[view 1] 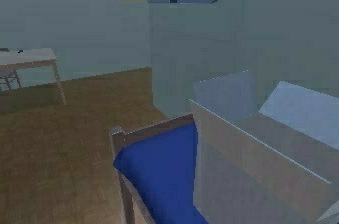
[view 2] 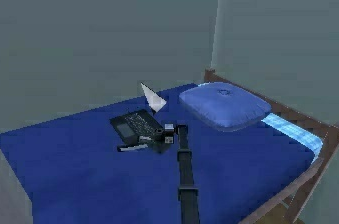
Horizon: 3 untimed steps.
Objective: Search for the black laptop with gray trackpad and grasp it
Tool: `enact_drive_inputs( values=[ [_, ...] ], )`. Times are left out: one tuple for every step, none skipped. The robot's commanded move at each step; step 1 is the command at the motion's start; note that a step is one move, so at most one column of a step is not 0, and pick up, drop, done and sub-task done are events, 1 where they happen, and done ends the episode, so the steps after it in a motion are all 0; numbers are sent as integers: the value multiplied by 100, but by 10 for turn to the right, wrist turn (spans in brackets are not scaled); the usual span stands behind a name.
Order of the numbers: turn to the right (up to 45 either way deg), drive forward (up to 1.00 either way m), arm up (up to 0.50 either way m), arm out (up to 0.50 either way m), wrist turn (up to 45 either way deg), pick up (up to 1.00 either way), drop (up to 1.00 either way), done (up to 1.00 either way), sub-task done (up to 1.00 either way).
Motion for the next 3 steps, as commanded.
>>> enact_drive_inputs(
  values=[
    [0, 0, 0, 0, 0, 100, 0, 0, 0],
    [0, 0, 10, 0, 0, 0, 0, 0, 0],
    [0, 0, 0, 0, 0, 0, 0, 100, 0]
  ],
)
